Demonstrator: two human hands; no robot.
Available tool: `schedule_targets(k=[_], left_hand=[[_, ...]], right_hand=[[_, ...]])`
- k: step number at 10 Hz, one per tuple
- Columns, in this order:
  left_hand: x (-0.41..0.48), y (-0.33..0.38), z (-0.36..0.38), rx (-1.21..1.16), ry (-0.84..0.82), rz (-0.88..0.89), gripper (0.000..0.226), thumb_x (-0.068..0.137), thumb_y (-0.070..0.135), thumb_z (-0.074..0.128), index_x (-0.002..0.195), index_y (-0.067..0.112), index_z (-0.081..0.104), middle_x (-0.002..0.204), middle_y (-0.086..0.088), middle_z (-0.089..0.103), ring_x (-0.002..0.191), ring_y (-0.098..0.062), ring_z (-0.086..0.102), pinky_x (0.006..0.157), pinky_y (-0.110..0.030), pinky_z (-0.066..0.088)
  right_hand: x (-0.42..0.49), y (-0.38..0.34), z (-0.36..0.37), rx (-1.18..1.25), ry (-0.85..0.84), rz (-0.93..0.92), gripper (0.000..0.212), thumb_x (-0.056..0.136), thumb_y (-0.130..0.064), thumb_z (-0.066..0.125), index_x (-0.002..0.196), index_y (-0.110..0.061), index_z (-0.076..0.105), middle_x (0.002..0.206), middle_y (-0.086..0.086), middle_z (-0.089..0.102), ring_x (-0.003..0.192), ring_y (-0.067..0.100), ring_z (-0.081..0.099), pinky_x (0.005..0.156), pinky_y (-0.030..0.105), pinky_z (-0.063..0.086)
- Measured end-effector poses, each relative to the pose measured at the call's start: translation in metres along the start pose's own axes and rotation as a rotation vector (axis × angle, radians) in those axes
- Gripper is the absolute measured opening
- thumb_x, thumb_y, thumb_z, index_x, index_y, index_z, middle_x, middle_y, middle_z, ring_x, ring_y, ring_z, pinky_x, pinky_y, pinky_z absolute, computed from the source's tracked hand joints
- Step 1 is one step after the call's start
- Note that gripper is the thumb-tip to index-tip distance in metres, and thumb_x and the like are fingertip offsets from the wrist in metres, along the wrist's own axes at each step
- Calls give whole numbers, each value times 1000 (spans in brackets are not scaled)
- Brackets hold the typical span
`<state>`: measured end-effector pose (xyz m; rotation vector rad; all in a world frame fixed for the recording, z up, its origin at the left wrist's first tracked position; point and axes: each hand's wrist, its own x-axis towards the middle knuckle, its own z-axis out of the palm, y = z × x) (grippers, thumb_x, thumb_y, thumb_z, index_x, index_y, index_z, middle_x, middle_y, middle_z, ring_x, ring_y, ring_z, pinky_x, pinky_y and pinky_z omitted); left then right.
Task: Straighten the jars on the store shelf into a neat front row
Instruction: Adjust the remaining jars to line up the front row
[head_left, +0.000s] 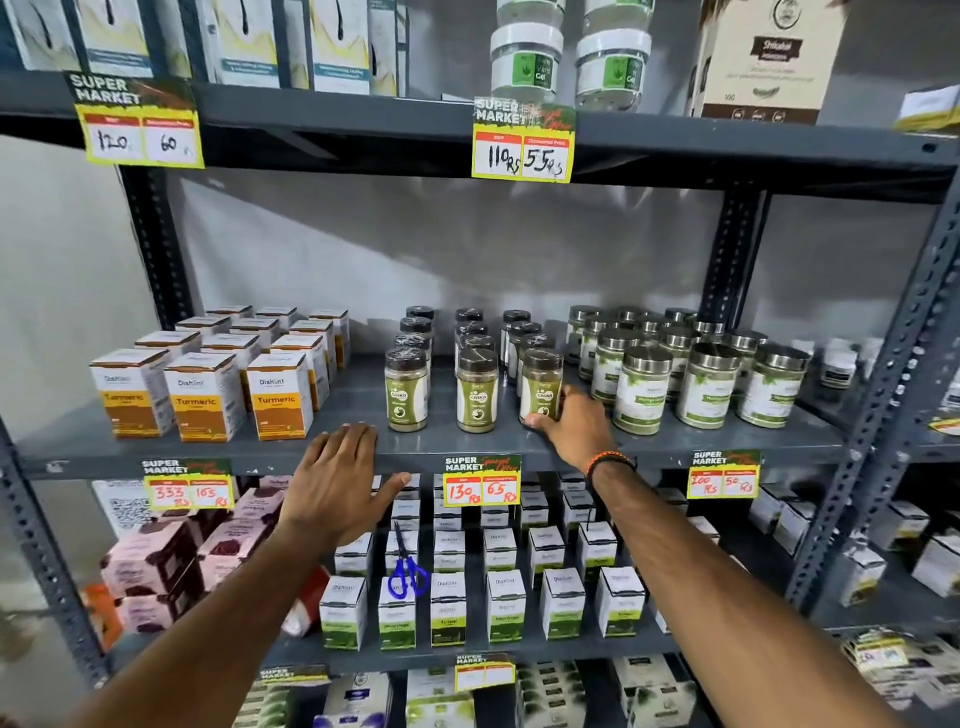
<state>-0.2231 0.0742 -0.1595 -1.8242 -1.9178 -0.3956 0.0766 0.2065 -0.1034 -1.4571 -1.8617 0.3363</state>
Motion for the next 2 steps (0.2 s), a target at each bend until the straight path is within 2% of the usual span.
schedule_targets(k=[2], left_hand=[[0, -1, 1, -17, 5, -7, 88, 98, 76, 27, 145, 5, 48, 147, -16, 56, 137, -32, 49, 118, -49, 32]], right_hand=[[2, 7, 3, -28, -29, 0, 53, 78, -44, 85, 114, -11, 64, 108, 6, 76, 99, 24, 72, 82, 35, 58]])
